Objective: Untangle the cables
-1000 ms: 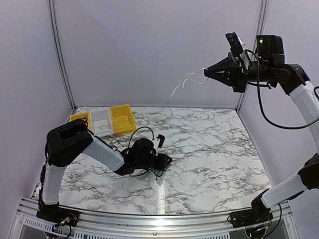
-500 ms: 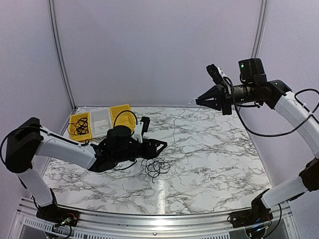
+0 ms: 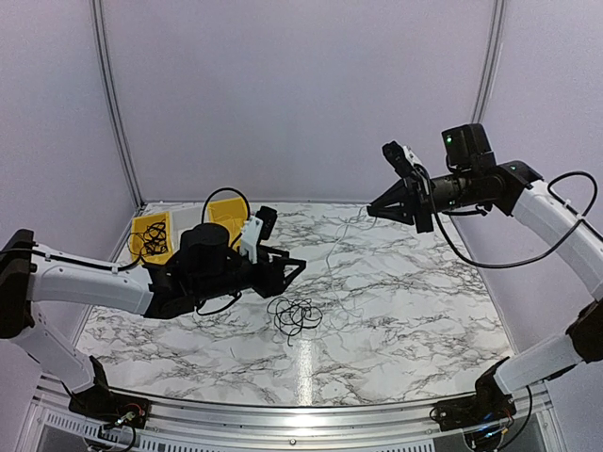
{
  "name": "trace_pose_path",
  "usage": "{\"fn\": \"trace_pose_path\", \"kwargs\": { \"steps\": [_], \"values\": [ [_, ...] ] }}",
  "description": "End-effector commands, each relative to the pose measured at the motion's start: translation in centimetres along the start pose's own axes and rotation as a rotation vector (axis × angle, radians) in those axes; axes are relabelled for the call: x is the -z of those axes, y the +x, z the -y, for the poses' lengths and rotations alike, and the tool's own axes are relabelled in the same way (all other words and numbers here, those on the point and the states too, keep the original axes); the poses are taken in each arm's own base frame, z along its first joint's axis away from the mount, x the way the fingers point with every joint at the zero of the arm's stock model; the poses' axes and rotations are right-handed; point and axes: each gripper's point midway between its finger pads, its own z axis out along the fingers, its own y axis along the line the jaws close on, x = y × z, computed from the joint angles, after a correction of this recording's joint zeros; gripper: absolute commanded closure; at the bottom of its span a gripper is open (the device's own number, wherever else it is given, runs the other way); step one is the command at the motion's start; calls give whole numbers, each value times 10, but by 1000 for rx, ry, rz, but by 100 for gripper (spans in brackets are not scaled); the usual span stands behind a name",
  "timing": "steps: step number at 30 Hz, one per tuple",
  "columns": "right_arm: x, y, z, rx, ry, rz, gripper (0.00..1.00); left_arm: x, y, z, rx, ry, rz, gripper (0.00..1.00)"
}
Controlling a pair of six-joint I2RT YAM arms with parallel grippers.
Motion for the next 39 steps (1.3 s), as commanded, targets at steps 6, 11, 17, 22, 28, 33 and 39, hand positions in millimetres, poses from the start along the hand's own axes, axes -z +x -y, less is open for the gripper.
{"fn": "trace_pose_path", "kwargs": {
  "steps": [6, 11, 17, 22, 28, 33, 39],
  "values": [
    [-6, -9, -27, 70, -33, -14, 100, -20, -5, 39, -242, 92, -34, 45],
    [-8, -10, -28, 74, -37, -25, 100, -33, -10, 44, -261, 100, -36, 63],
    [-8, -8, -29, 77, -36, -30, 100, -41, -17, 31, -289, 14, -17, 96],
    [-7, -8, -31, 75, -42, -28, 100, -44, -23, 27, -304, -17, -9, 100],
    [-8, 10, -21, 49, 2, -42, 78, -39, -43, 7, -297, -101, 15, 100],
    [-14, 72, -3, -15, 85, -91, 61, -28, -76, -35, -273, -230, -11, 100],
    [-35, 146, -6, -93, 83, -150, 59, -11, -107, -98, -217, -401, -59, 100]
  ]
}}
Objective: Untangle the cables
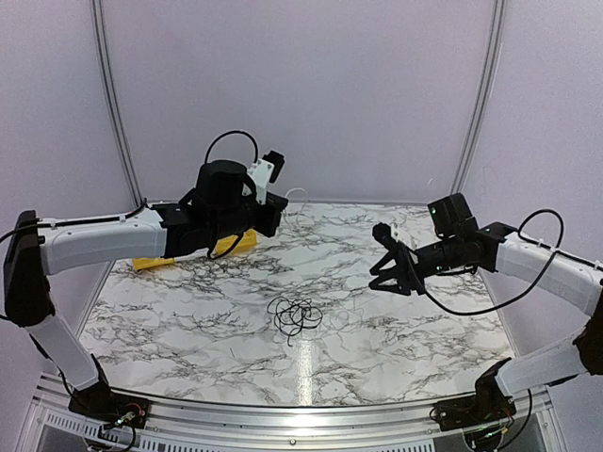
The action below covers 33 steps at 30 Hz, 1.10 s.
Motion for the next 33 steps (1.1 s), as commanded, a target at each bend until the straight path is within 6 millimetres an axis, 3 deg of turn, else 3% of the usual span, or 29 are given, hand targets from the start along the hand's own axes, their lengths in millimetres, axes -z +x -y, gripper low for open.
{"fn": "trace_pose_path", "kwargs": {
  "steps": [1, 8, 15, 24, 33],
  "values": [
    [-12, 22, 14, 26, 60, -8, 59, 13, -16, -58, 40, -142, -59, 100],
    [-27, 55, 31, 6, 100, -110, 59, 7, -29, -139, 52, -320, -108, 100],
    [-33, 73, 43, -3, 131, -192, 59, -11, -17, -198, 100, -442, -152, 100],
    [-29, 75, 49, 12, 180, -210, 58, -33, 27, -245, 198, -562, -224, 100],
    [-30, 78, 50, 9, 179, -221, 57, -41, 65, -273, 257, -642, -278, 100]
  ]
}}
